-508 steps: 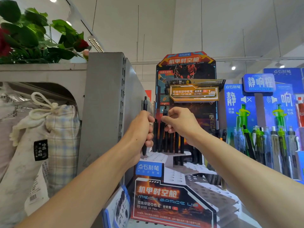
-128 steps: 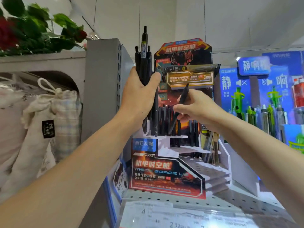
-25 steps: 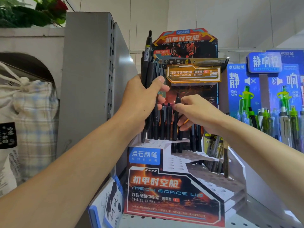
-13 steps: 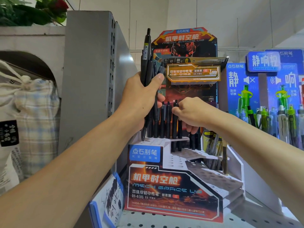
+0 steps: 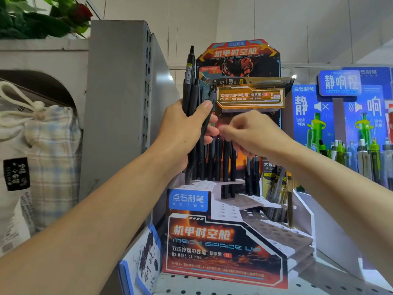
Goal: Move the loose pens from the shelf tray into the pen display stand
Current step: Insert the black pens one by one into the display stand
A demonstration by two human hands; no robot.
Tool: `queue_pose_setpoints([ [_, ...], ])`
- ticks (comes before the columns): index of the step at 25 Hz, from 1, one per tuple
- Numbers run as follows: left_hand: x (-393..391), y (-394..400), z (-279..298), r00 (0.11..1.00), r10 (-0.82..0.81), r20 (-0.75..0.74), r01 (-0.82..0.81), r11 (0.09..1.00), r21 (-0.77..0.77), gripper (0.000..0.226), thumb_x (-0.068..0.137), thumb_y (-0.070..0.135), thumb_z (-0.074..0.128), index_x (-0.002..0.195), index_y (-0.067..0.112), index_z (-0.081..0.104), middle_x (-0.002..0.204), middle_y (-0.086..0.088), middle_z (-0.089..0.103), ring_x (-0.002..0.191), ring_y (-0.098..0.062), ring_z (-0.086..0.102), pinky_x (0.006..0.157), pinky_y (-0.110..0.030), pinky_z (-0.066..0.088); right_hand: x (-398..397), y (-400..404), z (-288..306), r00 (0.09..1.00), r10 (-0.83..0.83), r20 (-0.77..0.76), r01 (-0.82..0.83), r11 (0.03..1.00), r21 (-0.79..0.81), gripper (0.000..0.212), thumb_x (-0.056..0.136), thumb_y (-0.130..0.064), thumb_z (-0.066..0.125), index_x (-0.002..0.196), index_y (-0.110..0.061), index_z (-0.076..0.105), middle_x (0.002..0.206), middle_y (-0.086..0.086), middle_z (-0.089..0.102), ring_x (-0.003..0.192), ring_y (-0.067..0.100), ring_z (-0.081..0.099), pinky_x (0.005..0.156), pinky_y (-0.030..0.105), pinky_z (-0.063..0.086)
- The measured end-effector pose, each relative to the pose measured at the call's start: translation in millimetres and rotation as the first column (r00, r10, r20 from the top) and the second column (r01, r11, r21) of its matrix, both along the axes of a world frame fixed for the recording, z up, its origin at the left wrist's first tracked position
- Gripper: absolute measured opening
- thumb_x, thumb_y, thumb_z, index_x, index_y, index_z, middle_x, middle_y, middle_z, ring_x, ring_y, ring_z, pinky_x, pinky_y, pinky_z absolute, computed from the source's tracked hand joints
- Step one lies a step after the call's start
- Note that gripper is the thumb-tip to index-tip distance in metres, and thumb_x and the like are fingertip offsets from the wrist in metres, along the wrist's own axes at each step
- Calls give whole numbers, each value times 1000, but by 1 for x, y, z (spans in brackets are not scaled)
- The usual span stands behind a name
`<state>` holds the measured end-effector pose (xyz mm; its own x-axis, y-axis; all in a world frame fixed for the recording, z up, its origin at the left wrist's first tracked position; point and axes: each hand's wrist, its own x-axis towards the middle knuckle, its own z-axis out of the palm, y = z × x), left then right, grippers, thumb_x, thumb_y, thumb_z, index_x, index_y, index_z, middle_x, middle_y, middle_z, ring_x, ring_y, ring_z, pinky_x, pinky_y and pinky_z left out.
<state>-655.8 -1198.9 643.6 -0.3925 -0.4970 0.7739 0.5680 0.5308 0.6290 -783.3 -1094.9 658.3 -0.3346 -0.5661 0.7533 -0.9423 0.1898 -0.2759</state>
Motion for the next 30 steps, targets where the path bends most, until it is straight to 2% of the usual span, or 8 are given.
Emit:
queue_pose_setpoints([
  [3,2,0,-1,1000,-19,-15,19,1000,-6,21,101,28,58,116,14,65,87,-3,77,67,-11,74,57,-20,57,18,10,2,764,550,336,-478,833,-278,32,102,-38,58,101,-9,72,72,2,61,56,11,55,49,23,48],
  [8,4,2,-2,1000,-21,17,21,1000,6,21,101,32,58,118,23,63,92,5,76,76,-9,75,64,-26,62,23,5,0,727,575,375,-532,817,-222,28,96,-40,65,111,-19,74,89,4,69,64,9,54,54,21,45],
  [12,4,3,-3,1000,-10,-12,10,1000,-30,24,101,32,58,123,23,62,104,3,75,84,-12,76,67,-31,63,17,2,2,597,666,447,-577,744,-338,22,91,-30,71,109,-17,73,102,8,74,83,16,69,51,17,45],
  [15,4,0,-5,992,102,-69,-110,987,-118,17,102,30,55,117,23,60,97,1,76,83,-12,76,70,-36,64,11,0,5,543,730,414,-578,683,-447,13,96,-21,68,104,-11,68,98,13,75,78,19,70,54,21,54],
  [20,6,-4,-5,974,160,-160,-181,976,-122,15,102,30,54,112,21,59,88,-1,73,83,-10,73,71,-35,64,4,-3,12,566,717,408,-484,689,-540,15,102,-15,59,109,-3,55,99,21,75,63,19,68,53,25,57],
  [23,7,-3,-1,977,139,-162,-160,979,-124,13,102,30,55,109,19,59,82,-6,71,70,-10,72,63,-30,63,5,-10,9,679,609,410,-462,788,-406,24,97,-12,66,112,2,54,80,14,75,63,22,71,56,30,59],
  [27,9,-3,2,984,94,-149,-109,989,-96,5,102,29,56,100,25,59,80,-10,70,54,-13,64,52,-26,57,8,-29,-3,788,495,367,-440,869,-229,36,91,-13,74,120,-2,54,91,20,72,66,25,73,60,36,62],
  [30,8,-5,1,983,106,-149,-125,985,-120,7,102,29,56,99,24,59,79,-7,70,52,-13,63,52,-26,58,7,-39,-6,818,472,329,-432,881,-192,28,91,-16,74,107,4,64,93,25,74,64,23,74,58,33,62],
])
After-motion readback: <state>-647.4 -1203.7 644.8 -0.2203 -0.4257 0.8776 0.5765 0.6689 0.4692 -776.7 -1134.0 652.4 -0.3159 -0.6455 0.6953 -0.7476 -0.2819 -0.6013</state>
